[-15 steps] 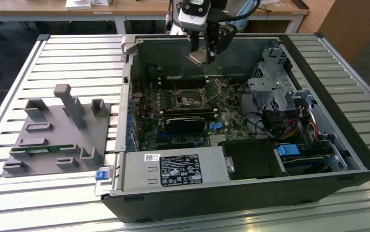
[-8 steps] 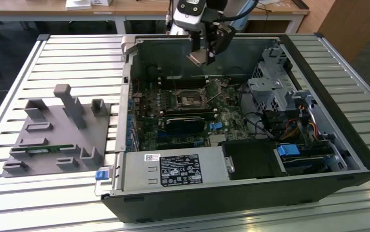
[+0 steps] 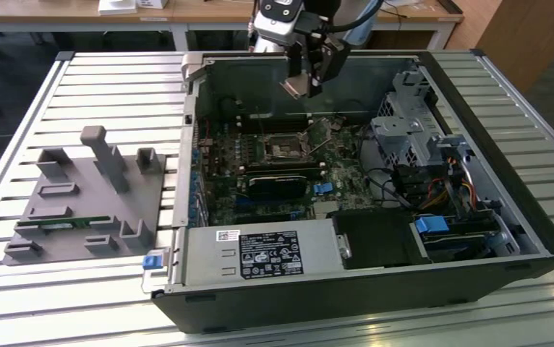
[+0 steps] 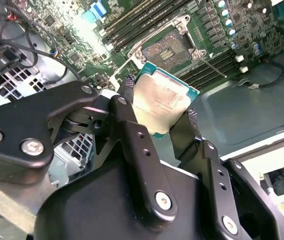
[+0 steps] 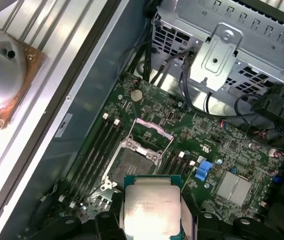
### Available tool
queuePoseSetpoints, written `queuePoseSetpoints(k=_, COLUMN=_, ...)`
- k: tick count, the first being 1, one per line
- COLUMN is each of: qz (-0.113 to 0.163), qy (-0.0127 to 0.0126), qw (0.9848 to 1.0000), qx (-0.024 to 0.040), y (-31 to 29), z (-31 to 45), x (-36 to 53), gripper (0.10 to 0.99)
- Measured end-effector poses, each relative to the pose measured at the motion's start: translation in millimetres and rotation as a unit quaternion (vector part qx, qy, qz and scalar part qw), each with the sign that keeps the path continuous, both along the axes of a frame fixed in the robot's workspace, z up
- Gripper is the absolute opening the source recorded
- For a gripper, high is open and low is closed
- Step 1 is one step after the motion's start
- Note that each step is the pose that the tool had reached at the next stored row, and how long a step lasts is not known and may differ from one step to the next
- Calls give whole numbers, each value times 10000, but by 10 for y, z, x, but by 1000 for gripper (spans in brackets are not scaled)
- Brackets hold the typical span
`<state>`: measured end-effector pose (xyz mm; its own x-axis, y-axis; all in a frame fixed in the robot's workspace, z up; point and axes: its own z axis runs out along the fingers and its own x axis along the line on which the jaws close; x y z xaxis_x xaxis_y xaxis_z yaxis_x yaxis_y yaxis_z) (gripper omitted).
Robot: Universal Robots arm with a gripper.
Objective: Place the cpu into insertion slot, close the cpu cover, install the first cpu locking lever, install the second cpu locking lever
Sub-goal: 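Place the cpu into insertion slot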
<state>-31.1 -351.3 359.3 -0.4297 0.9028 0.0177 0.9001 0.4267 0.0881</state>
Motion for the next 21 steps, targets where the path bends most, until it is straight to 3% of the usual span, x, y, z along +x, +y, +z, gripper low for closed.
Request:
queuePoseSetpoints(k=10, qz=-477, qy=0, qw=9989, qx=-1, y=3, z=-3, x=0, gripper=537)
queuePoseSetpoints(k=21, qz=-968, qy=0, qw=9953, qx=-3, y=7, z=-6, x=0, gripper=537)
